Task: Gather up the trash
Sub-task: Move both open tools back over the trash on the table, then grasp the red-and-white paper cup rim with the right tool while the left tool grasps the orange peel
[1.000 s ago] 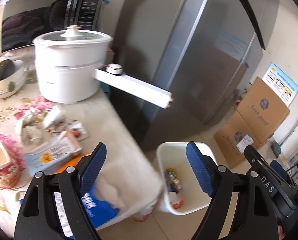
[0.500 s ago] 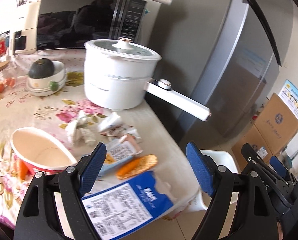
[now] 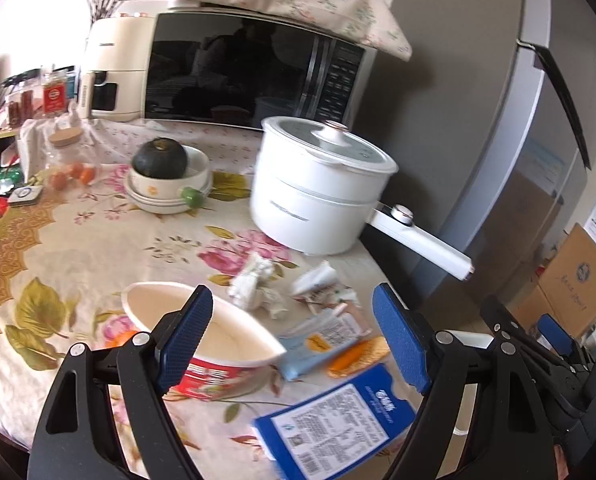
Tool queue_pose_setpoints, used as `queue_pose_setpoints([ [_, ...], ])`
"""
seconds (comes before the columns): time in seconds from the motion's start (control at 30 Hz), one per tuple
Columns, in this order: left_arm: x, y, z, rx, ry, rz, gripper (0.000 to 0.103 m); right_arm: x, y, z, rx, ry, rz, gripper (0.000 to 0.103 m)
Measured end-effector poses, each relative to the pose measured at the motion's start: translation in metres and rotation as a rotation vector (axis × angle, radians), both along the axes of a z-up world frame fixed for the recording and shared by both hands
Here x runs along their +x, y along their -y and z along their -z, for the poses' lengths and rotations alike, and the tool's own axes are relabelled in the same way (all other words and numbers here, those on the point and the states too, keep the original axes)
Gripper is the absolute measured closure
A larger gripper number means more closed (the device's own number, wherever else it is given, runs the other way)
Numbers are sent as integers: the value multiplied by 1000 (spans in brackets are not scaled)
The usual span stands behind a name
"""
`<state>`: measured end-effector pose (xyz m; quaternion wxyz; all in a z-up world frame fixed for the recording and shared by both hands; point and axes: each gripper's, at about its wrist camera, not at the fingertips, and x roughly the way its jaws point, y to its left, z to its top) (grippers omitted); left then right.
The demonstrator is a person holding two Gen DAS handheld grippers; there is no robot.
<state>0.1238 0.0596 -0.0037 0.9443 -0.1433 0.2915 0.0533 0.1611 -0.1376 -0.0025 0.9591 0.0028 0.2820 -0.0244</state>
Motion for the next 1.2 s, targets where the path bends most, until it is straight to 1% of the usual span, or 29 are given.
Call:
queue_pose_setpoints([
  [0.13, -8, -20, -1, 4, 3, -38, 23, -1, -21, -3, 15, 3, -50, 7],
  [0.27, -16, -41, -1, 10, 5, -81, 23, -1, -44, -4, 9, 12, -103, 7],
  [0.6, -34, -104, 7, 17, -27, -206, 23, -5, -111, 4, -46, 9, -318, 7],
  [0.7, -39, -123, 10, 18, -37, -247, 23, -7, -135, 9, -78, -8, -404, 7],
  [0.8, -43, -143, 15, 13, -62, -284, 19, -10, -160, 16, -123, -22, -504, 7],
  [0.93, -49, -167, 24, 4, -105, -318, 19, -14, -193, 29, -208, -55, -652, 7],
  [1.03, -55, -187, 32, -22, -138, -339, 19, -20, -219, 43, -285, -101, -784, 8],
  [1.1, -58, -196, 38, -30, -154, -349, 19, -25, -231, 50, -331, -110, -834, 11],
  [1.17, -60, -207, 47, -46, -184, -355, 19, -27, -245, 58, -369, -133, -880, 18],
  [1.2, -61, -211, 51, -57, -199, -354, 19, -28, -248, 61, -381, -144, -890, 23],
])
